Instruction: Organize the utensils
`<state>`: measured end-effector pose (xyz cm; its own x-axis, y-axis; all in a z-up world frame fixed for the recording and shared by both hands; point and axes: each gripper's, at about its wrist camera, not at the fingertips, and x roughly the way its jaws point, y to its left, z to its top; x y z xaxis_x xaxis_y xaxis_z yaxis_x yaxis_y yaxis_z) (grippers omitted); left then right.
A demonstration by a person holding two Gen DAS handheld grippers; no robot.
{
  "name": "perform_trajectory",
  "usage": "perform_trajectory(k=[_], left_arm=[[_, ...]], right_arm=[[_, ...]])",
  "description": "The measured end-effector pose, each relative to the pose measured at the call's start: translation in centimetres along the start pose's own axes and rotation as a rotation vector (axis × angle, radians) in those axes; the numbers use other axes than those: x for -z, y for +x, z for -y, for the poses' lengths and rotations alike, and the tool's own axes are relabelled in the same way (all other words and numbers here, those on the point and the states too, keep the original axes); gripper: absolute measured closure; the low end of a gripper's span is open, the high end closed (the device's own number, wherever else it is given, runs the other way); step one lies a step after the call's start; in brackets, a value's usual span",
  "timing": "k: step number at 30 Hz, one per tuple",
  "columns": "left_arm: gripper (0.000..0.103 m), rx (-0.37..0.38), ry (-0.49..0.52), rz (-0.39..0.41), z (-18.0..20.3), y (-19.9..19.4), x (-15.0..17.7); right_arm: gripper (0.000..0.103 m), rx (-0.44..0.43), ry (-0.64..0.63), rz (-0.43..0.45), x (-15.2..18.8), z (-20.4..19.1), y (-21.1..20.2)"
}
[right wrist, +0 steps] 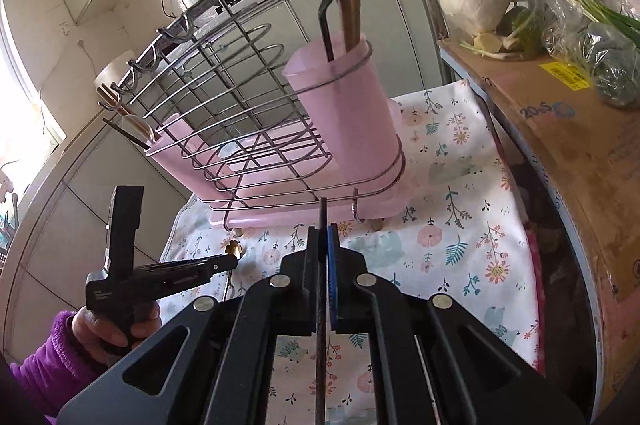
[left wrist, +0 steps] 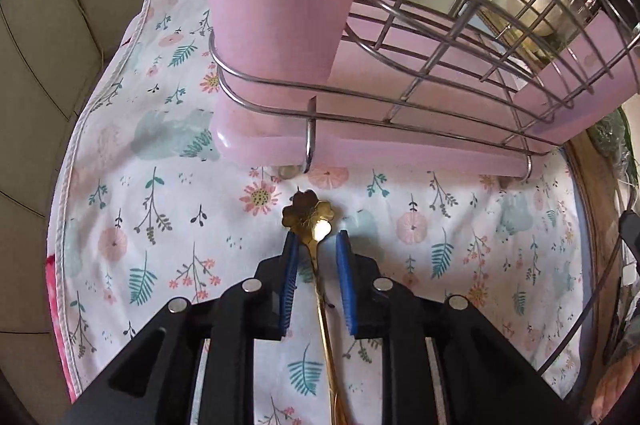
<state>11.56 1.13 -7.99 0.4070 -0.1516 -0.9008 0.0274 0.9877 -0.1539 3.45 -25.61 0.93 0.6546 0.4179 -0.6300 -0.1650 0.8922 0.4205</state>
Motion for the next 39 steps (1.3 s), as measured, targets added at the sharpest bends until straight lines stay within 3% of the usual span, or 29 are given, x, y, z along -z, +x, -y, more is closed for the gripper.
perform_trajectory(k=[3, 6, 10, 15, 21, 24, 27, 29, 30, 31, 34, 39], left_arm=[[0.100, -0.049, 0.051, 0.017, 0.8, 0.0, 0.1], [0.101, -0.009, 0.044, 0.023, 0.5, -0.7, 0.8], [0.101, 0.052, 0.055, 0.089, 0.0, -3.6, 2.3], [0.103, 0.139, 0.055, 0.225, -0.7, -8.9, 3.7], [0.103, 0.207, 0.050, 0.423, -1.0, -16.1, 2.7], [0.103, 0.226, 0.057, 0.464, -0.9, -17.6, 2.2], [0.102, 0.247, 0.027, 0.375, -1.7, -16.4, 1.7], [0.092, 0.269, -0.009, 0.269, -2.5, -14.0, 1.5], [0.079, 0.262, -0.020, 0.211, -2.7, -12.7, 1.5], [0.075, 0.242, -0.035, 0.158, -3.0, -10.8, 1.5], [0.075, 0.194, -0.061, 0.040, -3.5, -6.2, 1.3], [0.075, 0.050, -0.042, 0.003, -3.1, -1.7, 0.2]], right_arm=[[0.099, -0.002, 0.007, -0.006, 0.1, 0.2, 0.1], [0.099, -0.004, 0.001, 0.001, 0.1, 0.1, 0.0], [0.099, -0.001, -0.016, 0.031, -0.1, -0.3, -0.8], [0.099, -0.009, -0.027, 0.080, -0.6, -0.7, -2.1], [0.099, -0.014, -0.077, 0.141, -1.6, -2.1, -3.7], [0.099, -0.024, -0.102, 0.172, -2.1, -3.1, -4.5], [0.099, -0.027, -0.119, 0.169, -2.2, -3.6, -4.7], [0.099, -0.028, -0.121, 0.159, -1.9, -3.6, -4.5], [0.099, -0.028, -0.119, 0.151, -1.8, -3.6, -4.2], [0.099, -0.028, -0.118, 0.144, -1.6, -3.6, -4.0], [0.099, -0.032, -0.108, 0.121, -1.4, -3.3, -3.3], [0.099, -0.030, -0.106, 0.091, -1.1, -2.9, -2.3]])
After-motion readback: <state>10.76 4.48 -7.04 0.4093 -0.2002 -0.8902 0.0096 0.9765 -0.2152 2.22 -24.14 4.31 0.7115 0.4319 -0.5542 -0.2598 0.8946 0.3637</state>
